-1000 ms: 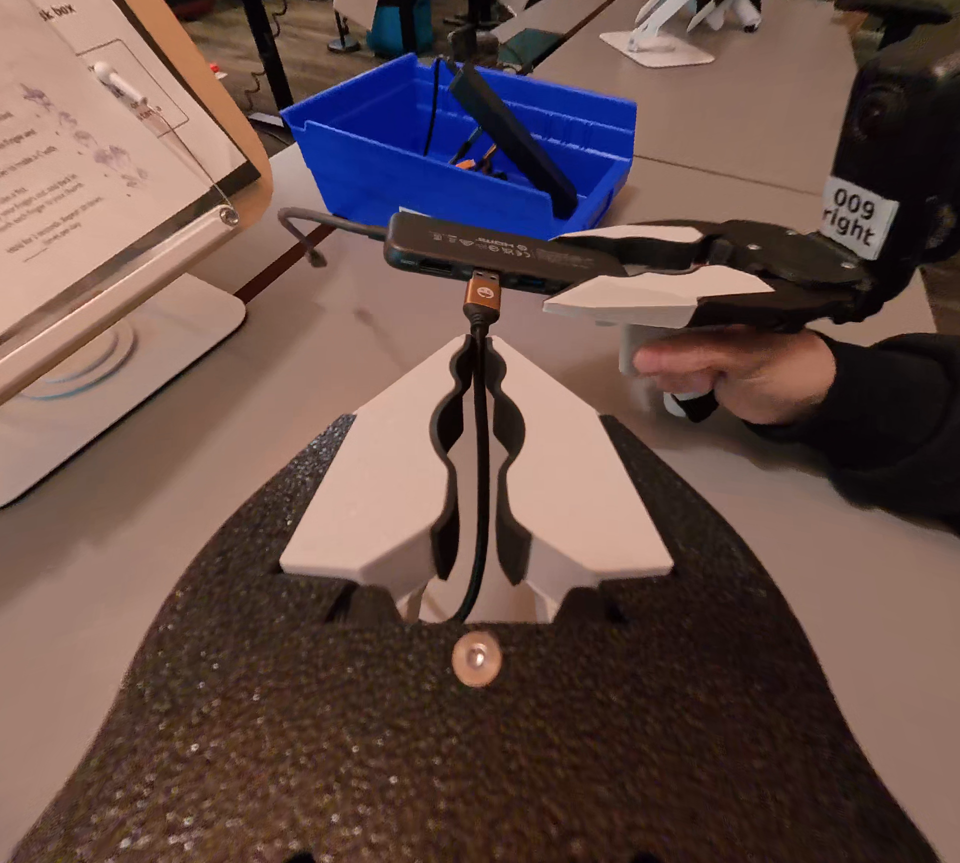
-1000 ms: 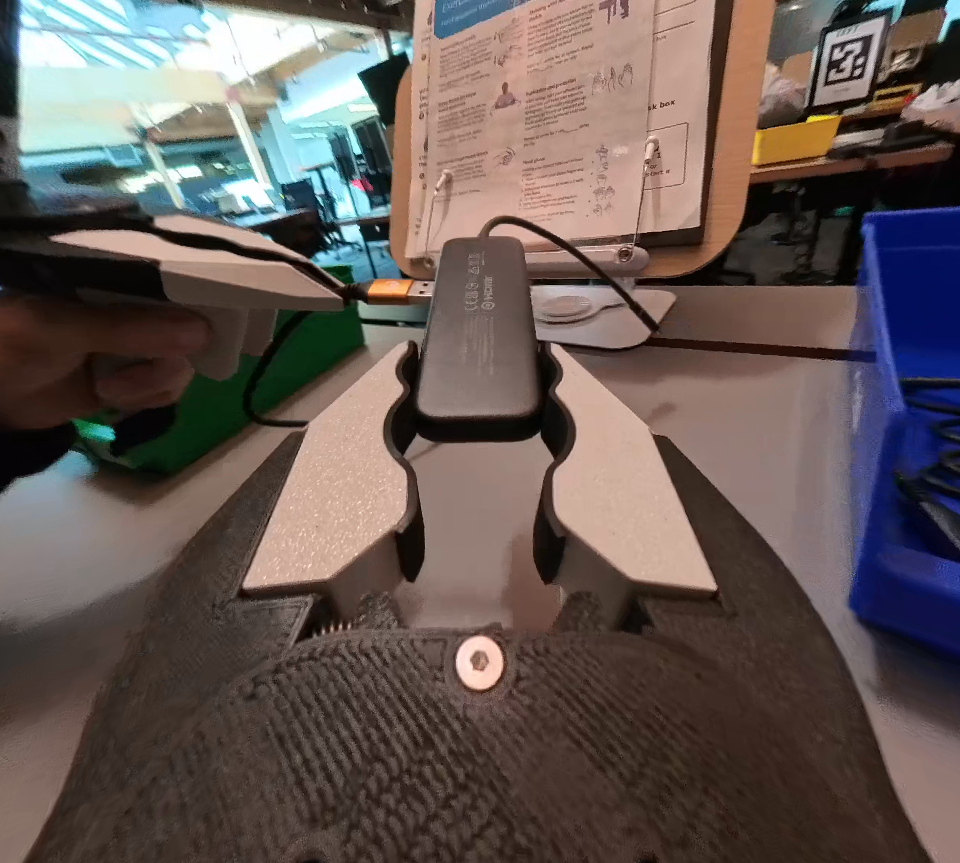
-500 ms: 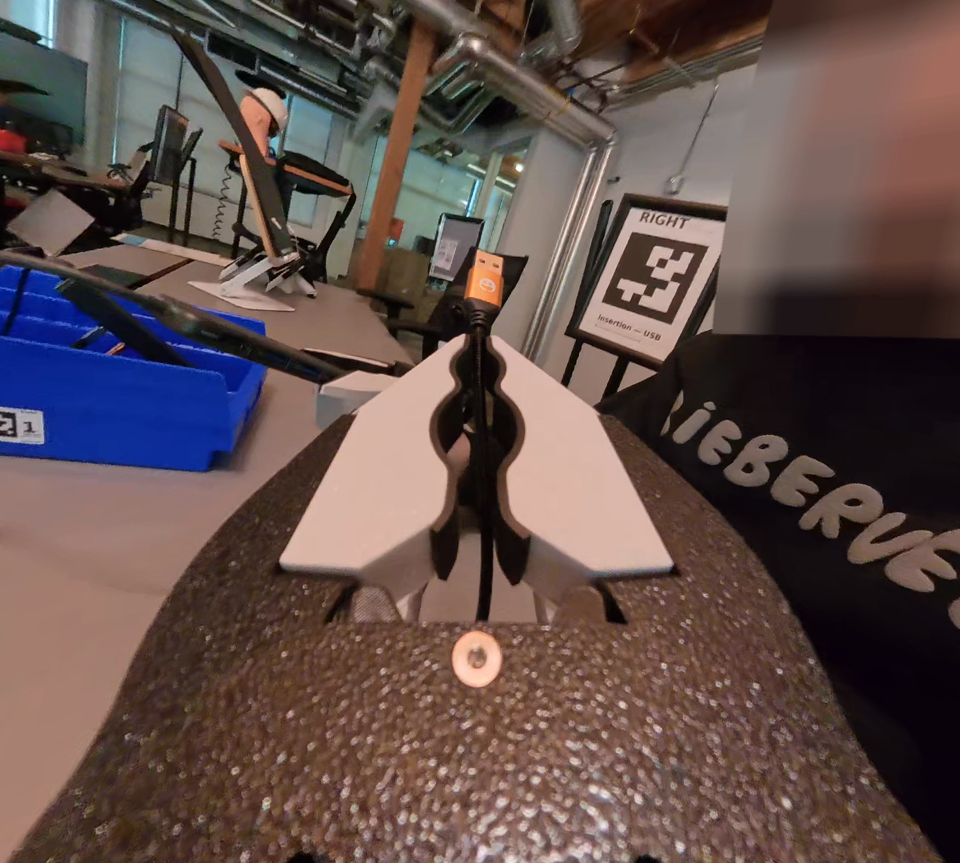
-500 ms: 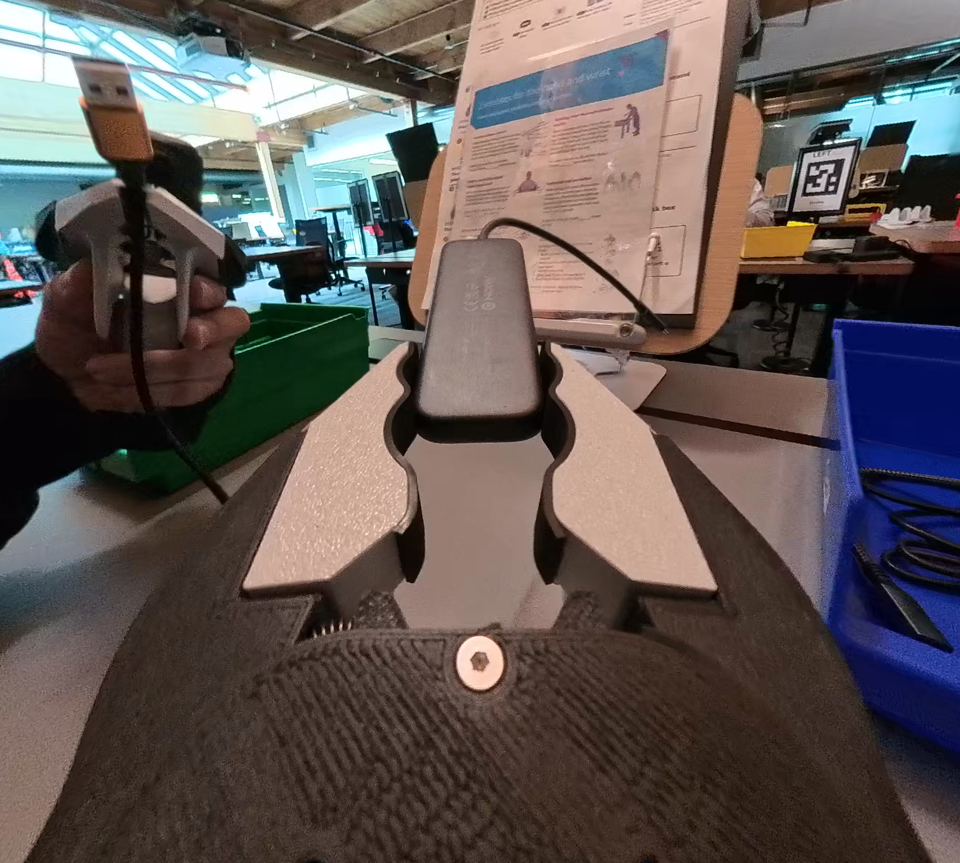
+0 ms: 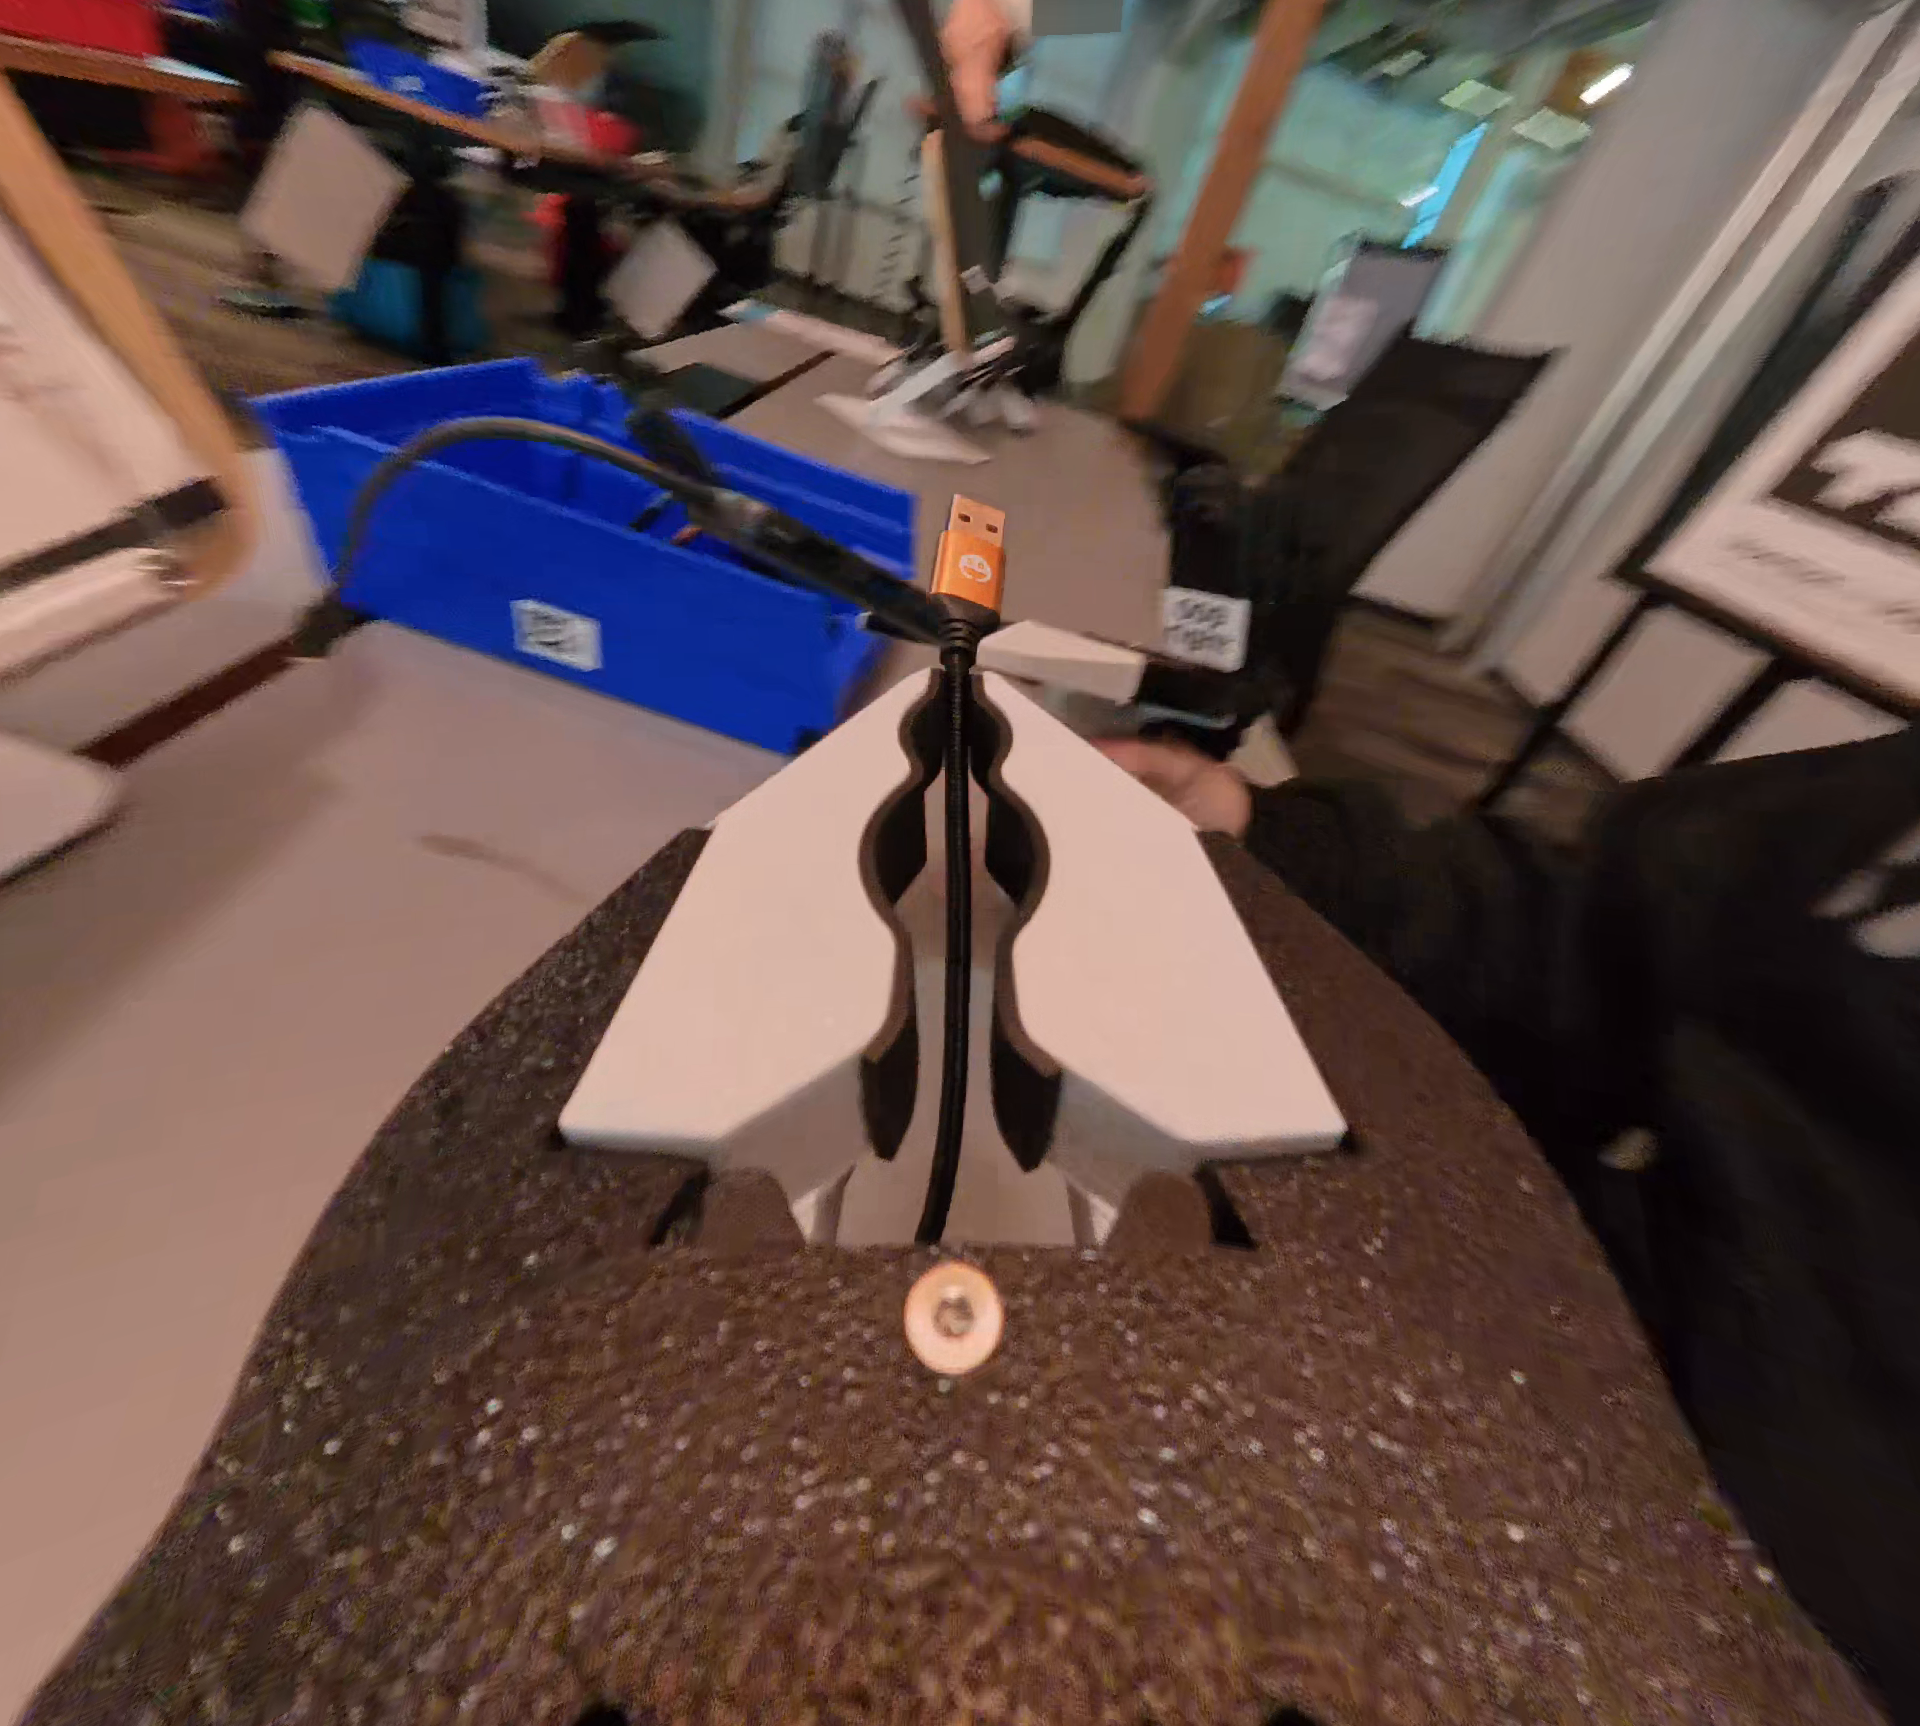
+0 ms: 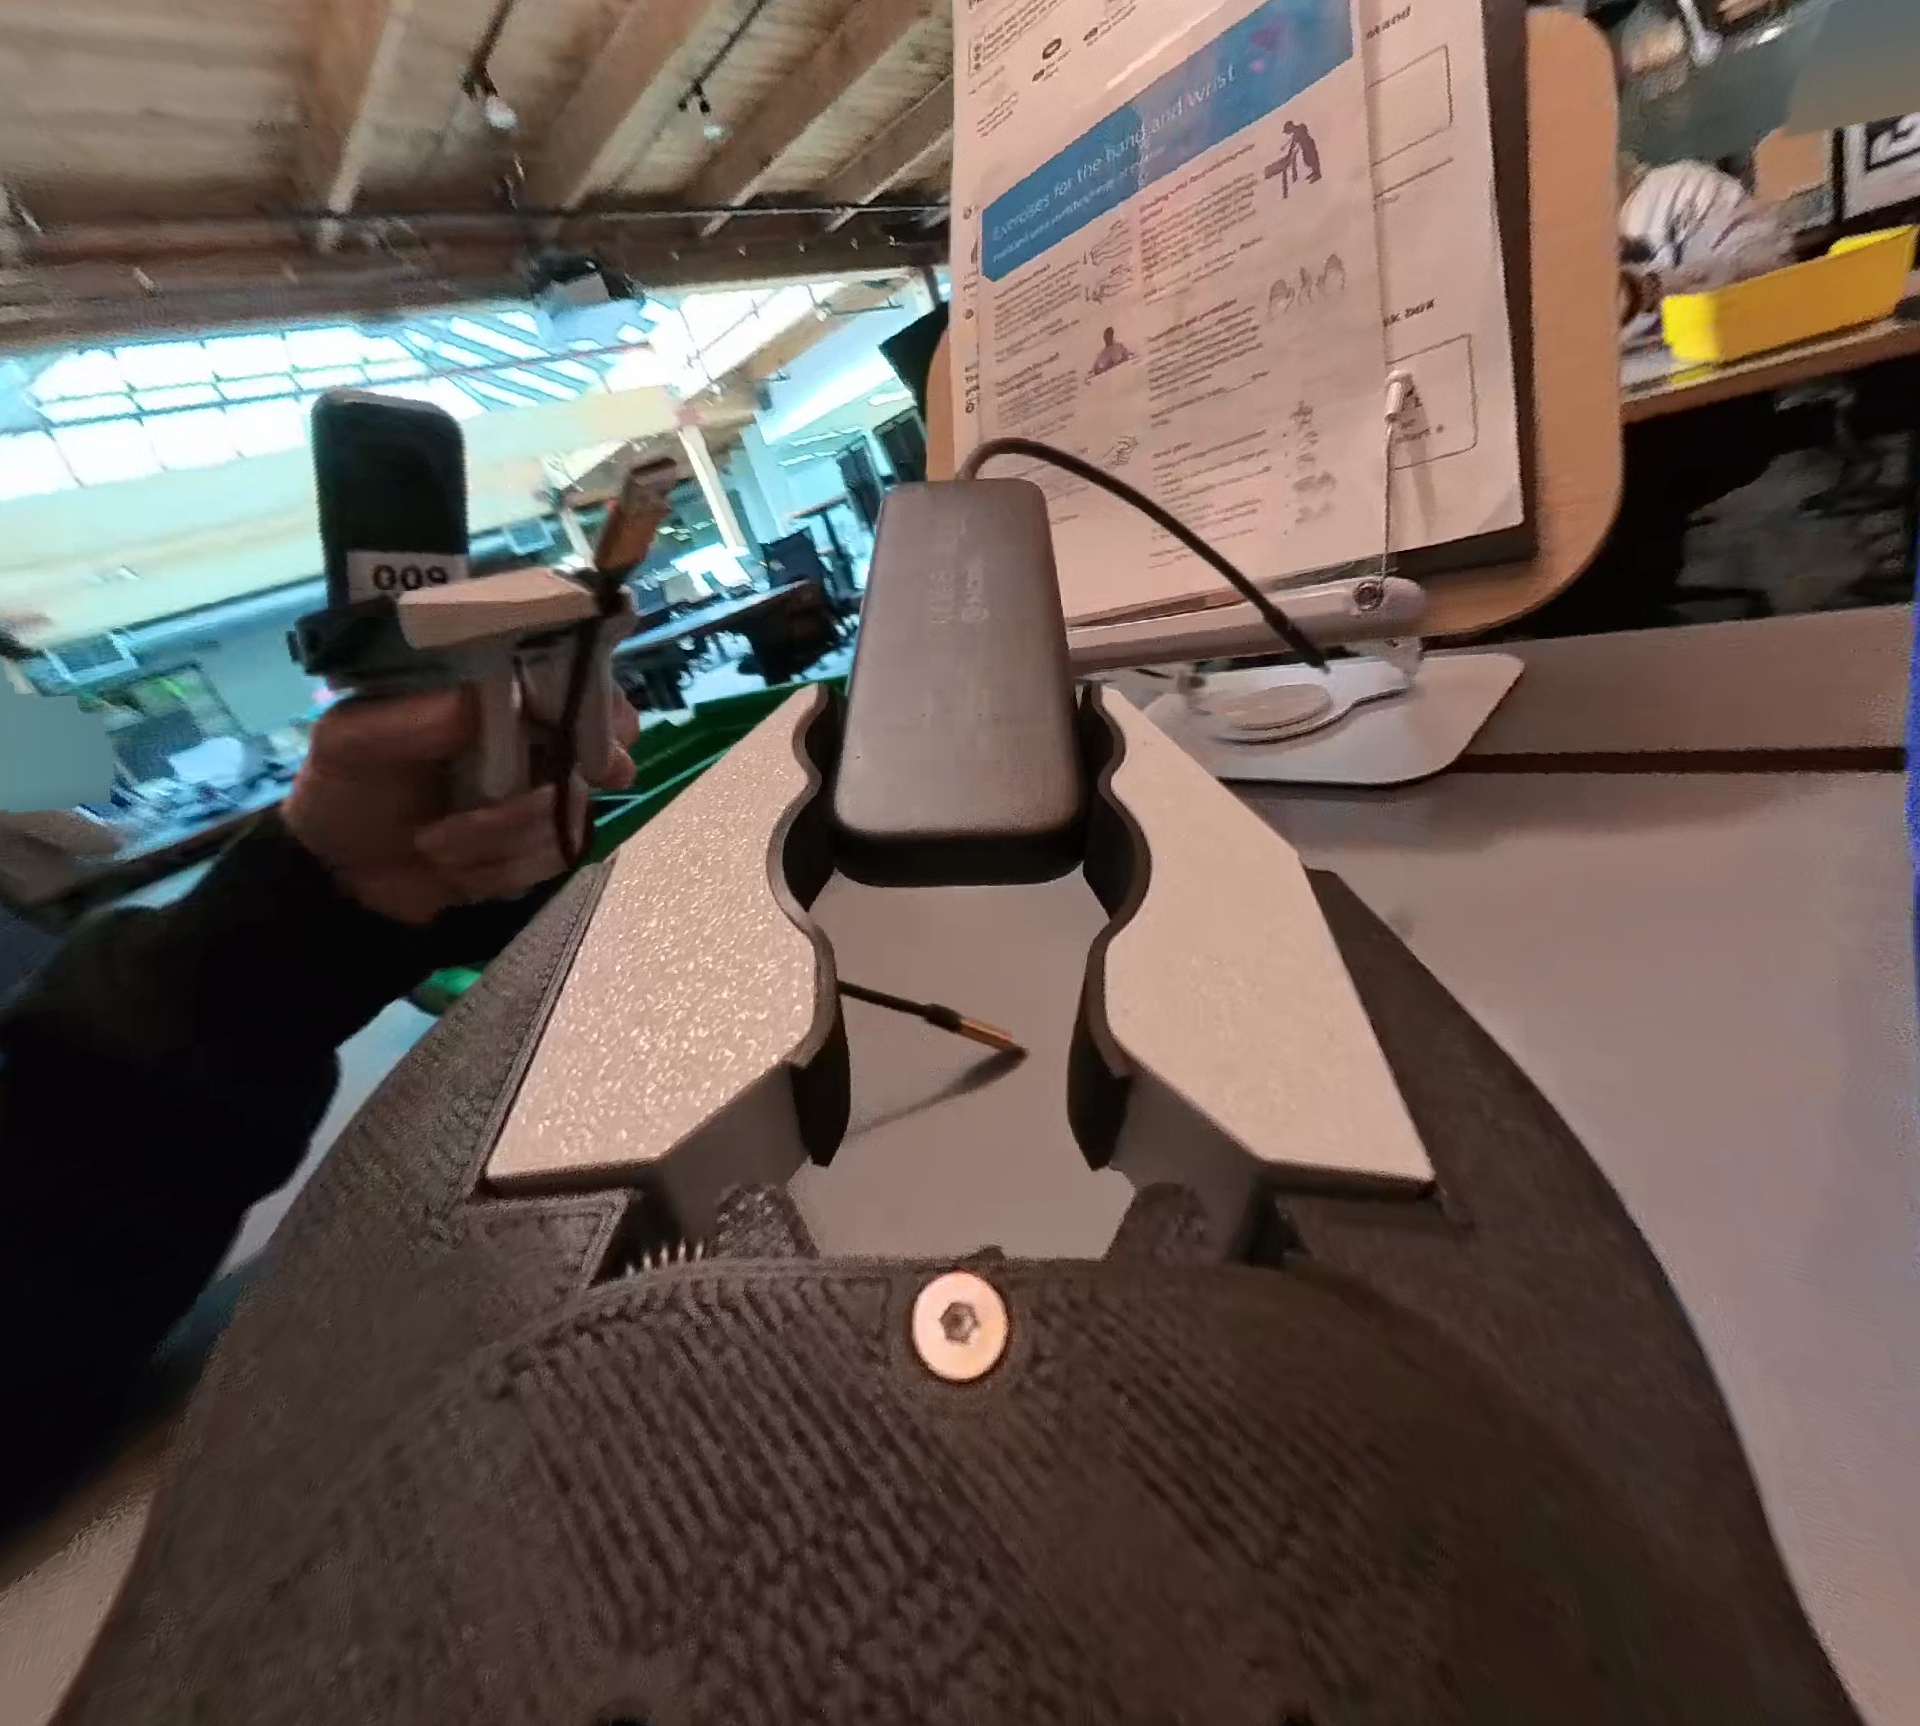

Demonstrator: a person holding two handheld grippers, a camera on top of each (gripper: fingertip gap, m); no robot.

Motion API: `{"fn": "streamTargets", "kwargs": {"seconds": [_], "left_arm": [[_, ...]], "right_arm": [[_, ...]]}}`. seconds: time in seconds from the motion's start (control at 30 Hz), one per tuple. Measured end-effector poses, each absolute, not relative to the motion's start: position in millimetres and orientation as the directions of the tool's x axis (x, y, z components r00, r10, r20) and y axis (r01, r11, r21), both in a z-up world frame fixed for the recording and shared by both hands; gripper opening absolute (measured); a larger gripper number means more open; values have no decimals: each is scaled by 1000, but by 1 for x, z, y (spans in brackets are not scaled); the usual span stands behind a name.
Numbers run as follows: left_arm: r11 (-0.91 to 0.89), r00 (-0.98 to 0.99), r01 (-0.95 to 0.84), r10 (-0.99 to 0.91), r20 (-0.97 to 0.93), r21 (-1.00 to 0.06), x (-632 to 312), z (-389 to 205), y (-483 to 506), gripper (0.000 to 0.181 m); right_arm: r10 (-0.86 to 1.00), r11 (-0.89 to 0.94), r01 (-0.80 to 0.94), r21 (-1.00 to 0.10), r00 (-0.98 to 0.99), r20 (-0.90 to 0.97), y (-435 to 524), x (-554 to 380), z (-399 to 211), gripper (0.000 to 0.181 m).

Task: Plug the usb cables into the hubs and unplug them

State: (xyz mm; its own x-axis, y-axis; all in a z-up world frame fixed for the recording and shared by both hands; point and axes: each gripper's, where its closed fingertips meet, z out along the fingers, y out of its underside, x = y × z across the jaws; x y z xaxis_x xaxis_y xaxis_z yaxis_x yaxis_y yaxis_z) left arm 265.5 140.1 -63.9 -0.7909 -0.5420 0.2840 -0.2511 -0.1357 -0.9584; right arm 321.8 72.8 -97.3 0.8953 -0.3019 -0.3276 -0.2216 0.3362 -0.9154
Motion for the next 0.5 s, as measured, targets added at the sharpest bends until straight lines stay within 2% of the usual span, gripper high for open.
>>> {"fn": "streamTargets", "kwargs": {"seconds": [0.1,0.27,0.33,0.4,0.43,0.5], "left_arm": [[17,-691,-235,-706,155,-972,276,-73,150,1],[143,-656,-236,-753,49,-961,280,-86,151,1],[231,-592,-237,-805,-48,-944,289,-97,162,1],[431,-483,-214,-827,-289,-877,300,-110,183,2],[548,-431,-204,-794,-428,-811,304,-116,193,2],[711,-510,-211,-665,-545,-671,300,-145,191,2]], "right_arm": [[-268,361,-271,-892,886,-378,72,323,-98,45],[-299,344,-240,-908,889,-348,72,324,-100,45],[-323,344,-220,-913,885,-335,70,327,-100,45],[-345,326,-201,-924,884,-314,69,329,-101,45],[-361,321,-190,-928,881,-305,67,331,-101,45],[-371,310,-177,-934,882,-291,67,331,-102,45]]}}
